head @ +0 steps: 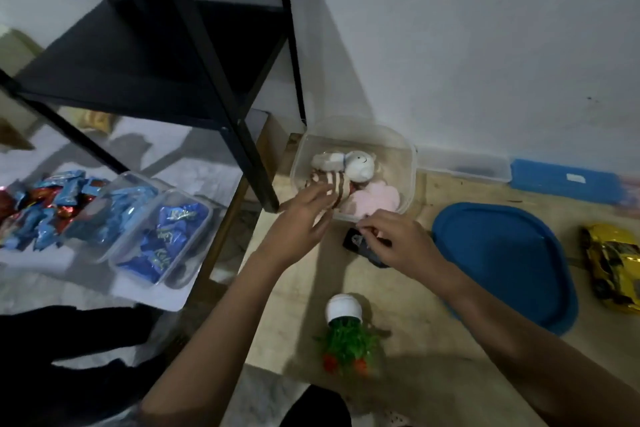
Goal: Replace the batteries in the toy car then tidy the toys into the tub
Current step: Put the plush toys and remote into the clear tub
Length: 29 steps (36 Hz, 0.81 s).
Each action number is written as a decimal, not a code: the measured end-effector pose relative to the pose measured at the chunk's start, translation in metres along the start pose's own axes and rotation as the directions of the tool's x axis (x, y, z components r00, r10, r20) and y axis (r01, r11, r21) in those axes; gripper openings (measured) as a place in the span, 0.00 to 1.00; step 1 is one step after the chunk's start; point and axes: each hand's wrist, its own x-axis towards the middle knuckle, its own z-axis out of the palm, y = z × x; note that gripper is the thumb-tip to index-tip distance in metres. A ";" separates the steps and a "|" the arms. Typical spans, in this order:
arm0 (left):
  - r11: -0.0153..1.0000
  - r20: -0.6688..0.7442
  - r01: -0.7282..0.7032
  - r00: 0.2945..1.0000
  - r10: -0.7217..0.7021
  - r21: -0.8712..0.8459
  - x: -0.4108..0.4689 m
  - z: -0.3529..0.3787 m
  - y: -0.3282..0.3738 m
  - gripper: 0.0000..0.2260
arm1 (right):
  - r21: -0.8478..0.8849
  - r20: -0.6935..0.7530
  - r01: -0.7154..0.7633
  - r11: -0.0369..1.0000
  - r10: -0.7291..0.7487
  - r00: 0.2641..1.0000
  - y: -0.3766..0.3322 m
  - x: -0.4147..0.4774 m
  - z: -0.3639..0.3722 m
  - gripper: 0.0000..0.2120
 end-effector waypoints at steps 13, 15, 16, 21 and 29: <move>0.963 0.561 0.162 0.828 -0.013 -0.217 -0.091 0.033 0.019 0.22 | -0.380 0.232 -0.142 0.914 0.243 0.942 0.028 -0.032 0.049 0.25; 0.962 0.577 0.141 0.816 0.022 -0.235 -0.092 0.036 0.022 0.21 | -0.434 0.235 -0.151 0.888 0.273 0.933 0.028 -0.032 0.051 0.27; 0.966 0.579 0.120 0.814 0.035 -0.227 -0.093 0.037 0.022 0.20 | -0.462 0.236 -0.151 0.874 0.285 0.929 0.026 -0.032 0.051 0.28; 0.969 0.602 0.133 0.798 0.020 -0.208 -0.095 0.044 0.025 0.19 | -0.561 0.267 -0.151 0.814 0.351 0.898 0.022 -0.035 0.048 0.28; 0.962 0.515 0.267 0.833 -0.200 -0.057 -0.107 0.053 0.033 0.21 | -0.566 0.261 -0.213 0.796 0.419 0.870 0.010 -0.050 0.032 0.26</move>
